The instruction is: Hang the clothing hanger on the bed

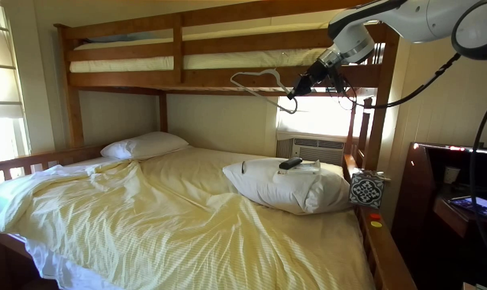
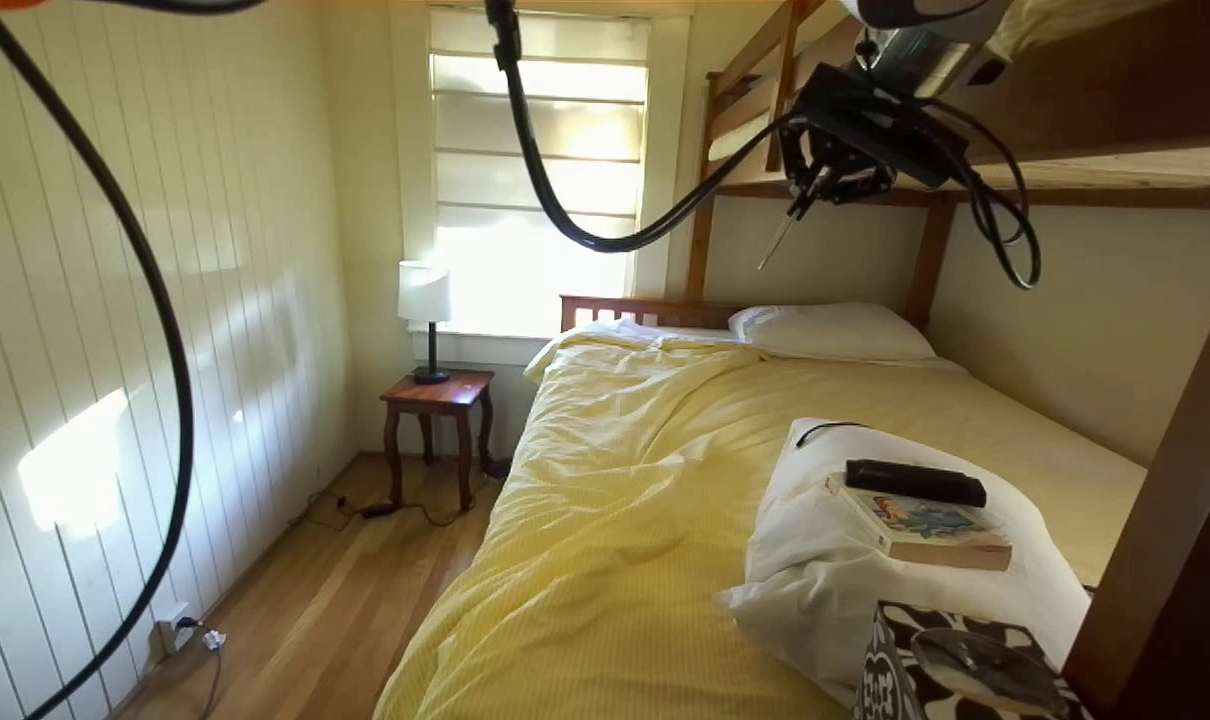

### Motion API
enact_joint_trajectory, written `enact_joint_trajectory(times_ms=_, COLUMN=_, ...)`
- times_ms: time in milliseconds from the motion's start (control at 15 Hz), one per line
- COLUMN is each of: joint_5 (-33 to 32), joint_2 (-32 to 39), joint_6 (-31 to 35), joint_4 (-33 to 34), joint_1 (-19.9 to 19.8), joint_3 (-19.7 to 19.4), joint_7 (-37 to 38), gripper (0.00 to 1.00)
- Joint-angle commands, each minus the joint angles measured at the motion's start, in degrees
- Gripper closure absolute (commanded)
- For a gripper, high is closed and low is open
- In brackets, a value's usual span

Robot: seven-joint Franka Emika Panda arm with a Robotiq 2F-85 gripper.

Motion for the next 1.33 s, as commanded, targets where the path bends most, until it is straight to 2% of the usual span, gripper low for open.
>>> enact_joint_trajectory(times_ms=0, joint_5=0.0, joint_2=0.6, joint_6=0.4, joint_4=0.8, joint_1=0.0, joint_3=0.2, joint_7=0.8, gripper=0.96)
enact_joint_trajectory(times_ms=67, joint_5=0.0, joint_2=1.0, joint_6=0.6, joint_4=1.4, joint_1=0.0, joint_3=0.3, joint_7=1.3, gripper=0.99)
enact_joint_trajectory(times_ms=467, joint_5=1.8, joint_2=2.1, joint_6=-5.3, joint_4=4.1, joint_1=-3.3, joint_3=0.9, joint_7=-3.4, gripper=0.99)
enact_joint_trajectory(times_ms=1000, joint_5=3.3, joint_2=2.2, joint_6=-4.8, joint_4=4.4, joint_1=-4.1, joint_3=0.6, joint_7=-2.5, gripper=0.99)
enact_joint_trajectory(times_ms=1267, joint_5=6.8, joint_2=2.5, joint_6=-4.0, joint_4=4.2, joint_1=-4.4, joint_3=0.5, joint_7=-1.0, gripper=0.99)
